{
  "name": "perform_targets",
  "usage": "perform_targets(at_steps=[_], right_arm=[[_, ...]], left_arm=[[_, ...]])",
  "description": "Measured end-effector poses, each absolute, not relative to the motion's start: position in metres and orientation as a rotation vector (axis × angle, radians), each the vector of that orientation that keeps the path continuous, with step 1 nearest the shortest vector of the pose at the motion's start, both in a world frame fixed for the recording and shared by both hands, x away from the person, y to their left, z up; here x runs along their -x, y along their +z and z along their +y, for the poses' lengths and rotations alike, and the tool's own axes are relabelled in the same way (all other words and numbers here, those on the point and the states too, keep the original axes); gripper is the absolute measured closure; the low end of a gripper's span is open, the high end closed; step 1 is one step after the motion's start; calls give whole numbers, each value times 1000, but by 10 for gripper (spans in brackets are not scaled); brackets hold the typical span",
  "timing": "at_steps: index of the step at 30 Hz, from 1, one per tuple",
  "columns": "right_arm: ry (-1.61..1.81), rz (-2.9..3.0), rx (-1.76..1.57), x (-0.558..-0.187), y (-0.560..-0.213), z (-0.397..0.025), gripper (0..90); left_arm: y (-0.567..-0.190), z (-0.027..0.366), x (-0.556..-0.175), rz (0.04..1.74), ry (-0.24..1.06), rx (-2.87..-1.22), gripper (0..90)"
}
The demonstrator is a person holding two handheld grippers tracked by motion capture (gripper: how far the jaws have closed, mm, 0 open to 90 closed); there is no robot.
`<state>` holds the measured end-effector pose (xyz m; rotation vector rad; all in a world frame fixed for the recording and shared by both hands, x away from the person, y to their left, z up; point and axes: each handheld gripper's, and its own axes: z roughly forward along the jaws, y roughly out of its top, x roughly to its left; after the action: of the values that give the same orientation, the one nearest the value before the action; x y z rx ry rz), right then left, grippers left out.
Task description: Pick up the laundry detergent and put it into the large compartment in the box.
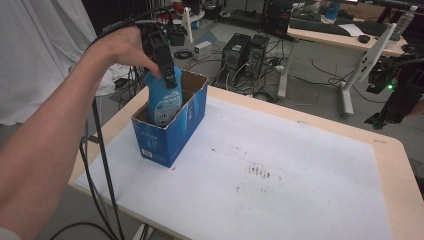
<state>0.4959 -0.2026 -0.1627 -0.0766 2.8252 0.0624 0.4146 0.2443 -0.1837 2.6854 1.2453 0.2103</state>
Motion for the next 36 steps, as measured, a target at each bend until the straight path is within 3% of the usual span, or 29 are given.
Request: perform_targets(at_steps=[17,36], right_arm=[[54,2831,103,-495,-172,-200,112],[49,2837,114,-497,-177,-197,112]], left_arm=[[-237,251,-422,962,145,-2845,382],[-278,249,-428,787,139,-2961,382]])
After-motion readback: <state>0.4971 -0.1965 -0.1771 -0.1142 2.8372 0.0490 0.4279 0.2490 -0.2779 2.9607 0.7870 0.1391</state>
